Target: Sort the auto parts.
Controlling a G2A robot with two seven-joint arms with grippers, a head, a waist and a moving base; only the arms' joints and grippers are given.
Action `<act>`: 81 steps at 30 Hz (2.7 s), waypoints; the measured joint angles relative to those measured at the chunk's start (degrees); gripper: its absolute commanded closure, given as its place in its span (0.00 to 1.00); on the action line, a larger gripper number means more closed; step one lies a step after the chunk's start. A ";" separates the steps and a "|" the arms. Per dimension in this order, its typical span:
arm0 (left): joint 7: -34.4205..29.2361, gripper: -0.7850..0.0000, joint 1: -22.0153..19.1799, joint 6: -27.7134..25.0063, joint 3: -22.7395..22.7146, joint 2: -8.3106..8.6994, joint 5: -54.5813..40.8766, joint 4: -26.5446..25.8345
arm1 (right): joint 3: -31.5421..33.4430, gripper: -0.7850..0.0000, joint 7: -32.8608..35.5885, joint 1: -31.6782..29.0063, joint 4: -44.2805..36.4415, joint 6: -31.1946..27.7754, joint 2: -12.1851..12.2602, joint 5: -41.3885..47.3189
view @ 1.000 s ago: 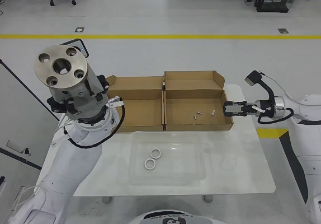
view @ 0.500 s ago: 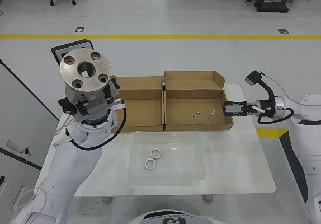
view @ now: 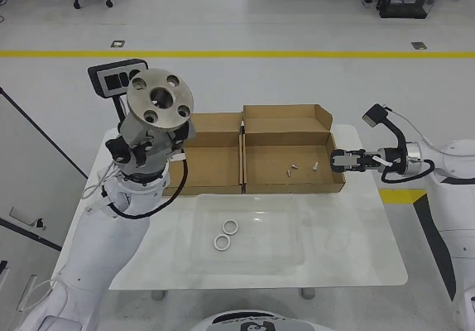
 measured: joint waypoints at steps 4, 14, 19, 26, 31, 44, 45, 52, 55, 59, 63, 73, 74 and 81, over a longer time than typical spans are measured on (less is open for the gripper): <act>4.59 1.00 0.91 3.63 -1.38 -0.04 4.94 0.91 | 0.00 0.00 0.00 0.00 0.00 0.00 0.00 0.00; 8.97 1.00 -4.28 17.60 -2.07 0.04 22.98 6.07 | 0.00 0.00 0.00 0.00 0.00 0.00 0.00 0.00; 6.56 1.00 -5.03 23.06 -3.20 0.62 32.84 7.28 | 0.00 0.00 0.00 0.00 0.00 0.00 0.00 0.00; 1.28 1.00 -3.82 30.91 -6.10 2.12 49.50 5.55 | 0.00 0.00 0.00 0.00 0.00 0.00 0.00 0.00; -3.46 1.00 -5.11 33.66 -6.80 2.95 59.32 5.39 | 0.00 0.00 0.00 0.00 0.00 0.00 0.00 0.00; -18.38 1.00 -12.01 37.31 -2.60 4.34 80.50 10.24 | 0.00 0.00 0.00 0.00 0.00 0.00 0.00 0.00; -19.23 1.00 -12.43 37.22 -2.12 4.38 81.32 10.70 | 0.00 0.00 0.00 0.00 0.00 0.00 0.00 0.00; -24.55 1.00 -18.23 35.18 4.09 3.87 85.89 17.39 | 0.00 0.00 0.00 0.00 0.00 0.00 0.00 0.00; -25.60 1.00 -21.35 33.74 7.91 3.15 86.38 21.77 | 0.00 0.00 0.00 0.00 0.00 0.00 0.00 0.00; -25.88 1.00 -25.59 31.72 13.30 1.88 87.90 28.54 | 0.00 0.00 0.00 0.00 0.00 0.00 0.00 0.00; -25.20 1.00 -29.50 29.49 18.69 0.28 89.40 35.65 | 0.00 0.00 0.00 0.00 0.00 0.00 0.00 0.00; -23.61 1.00 -35.04 25.88 30.27 -4.76 89.08 51.07 | 0.00 0.00 0.00 0.00 0.00 0.00 0.00 0.00; -23.43 1.00 -35.34 25.75 31.08 -5.21 89.02 52.14 | 0.00 0.00 0.00 0.00 0.00 0.00 0.00 0.00; -20.17 1.00 -37.49 24.48 35.48 -8.56 88.74 60.56 | 0.00 0.00 0.00 0.00 0.00 0.00 0.00 0.00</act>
